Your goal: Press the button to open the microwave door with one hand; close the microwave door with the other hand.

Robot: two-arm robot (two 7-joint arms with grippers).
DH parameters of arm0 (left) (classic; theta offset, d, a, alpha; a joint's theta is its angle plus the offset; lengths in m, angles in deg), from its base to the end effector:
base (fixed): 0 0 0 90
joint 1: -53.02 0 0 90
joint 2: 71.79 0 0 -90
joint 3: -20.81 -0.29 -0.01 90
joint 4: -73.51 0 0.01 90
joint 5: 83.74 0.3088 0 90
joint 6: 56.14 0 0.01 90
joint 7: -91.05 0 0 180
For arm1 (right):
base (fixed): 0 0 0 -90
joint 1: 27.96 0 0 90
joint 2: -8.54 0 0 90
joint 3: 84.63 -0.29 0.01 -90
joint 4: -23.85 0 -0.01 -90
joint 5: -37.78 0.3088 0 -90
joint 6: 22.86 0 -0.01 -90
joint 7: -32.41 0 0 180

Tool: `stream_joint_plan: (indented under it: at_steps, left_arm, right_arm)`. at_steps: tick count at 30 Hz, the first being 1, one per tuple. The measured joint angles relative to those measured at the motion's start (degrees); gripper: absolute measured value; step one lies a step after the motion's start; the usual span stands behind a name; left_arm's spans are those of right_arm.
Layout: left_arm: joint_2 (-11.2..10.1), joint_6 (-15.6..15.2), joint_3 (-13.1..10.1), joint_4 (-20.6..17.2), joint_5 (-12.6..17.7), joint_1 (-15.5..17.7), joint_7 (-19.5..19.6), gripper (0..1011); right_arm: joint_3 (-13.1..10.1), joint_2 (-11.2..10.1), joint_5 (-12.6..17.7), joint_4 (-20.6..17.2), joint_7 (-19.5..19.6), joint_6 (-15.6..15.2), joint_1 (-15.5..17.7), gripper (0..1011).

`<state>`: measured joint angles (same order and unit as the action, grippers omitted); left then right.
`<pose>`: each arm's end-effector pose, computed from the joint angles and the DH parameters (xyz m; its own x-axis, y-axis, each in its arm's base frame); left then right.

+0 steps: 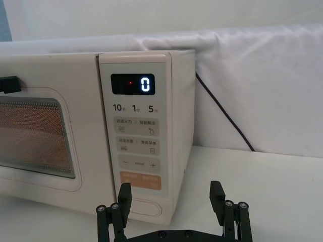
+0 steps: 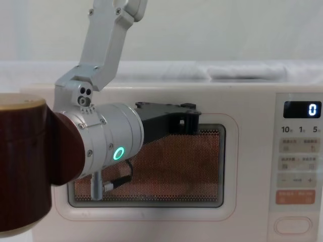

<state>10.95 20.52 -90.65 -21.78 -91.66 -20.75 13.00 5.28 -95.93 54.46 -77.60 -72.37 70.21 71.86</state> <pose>0.3732 -0.0850 -0.1891 0.5486 0.8302 0.0990 -0.8299 0.5551 -0.0562 0.2806 -0.0596 -0.2803 0.3015 -0.9532 -0.0212 0.9506 0.2988 0.0843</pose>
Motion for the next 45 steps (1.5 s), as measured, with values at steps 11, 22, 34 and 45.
stream_joint_plan:
  at_steps: [11, 22, 34, 45]
  left_arm:
    - [0.47, -0.74, 0.73, 0.4, 0.05, 0.02, 0.07, 0]
    - [-0.89, -0.69, 0.67, -1.29, -3.54, -0.86, 4.55, 0]
    - [-5.62, 0.32, -0.85, -6.81, -7.83, -4.86, 8.55, 0]
    - [-9.92, 2.43, 1.24, -11.47, -9.34, -12.36, 5.09, 0]
  right_arm:
    - [0.0, 0.0, 0.0, 0.0, 0.0, 0.0, 0.0, 1002]
    - [0.0, 0.0, 0.0, 0.01, 0.0, 0.0, 0.0, 1002]
    - [0.0, 0.0, 0.0, 0.0, 0.01, 0.0, 0.0, 1002]
    - [0.0, 0.0, 0.0, 0.0, 0.0, 0.0, 0.0, 1002]
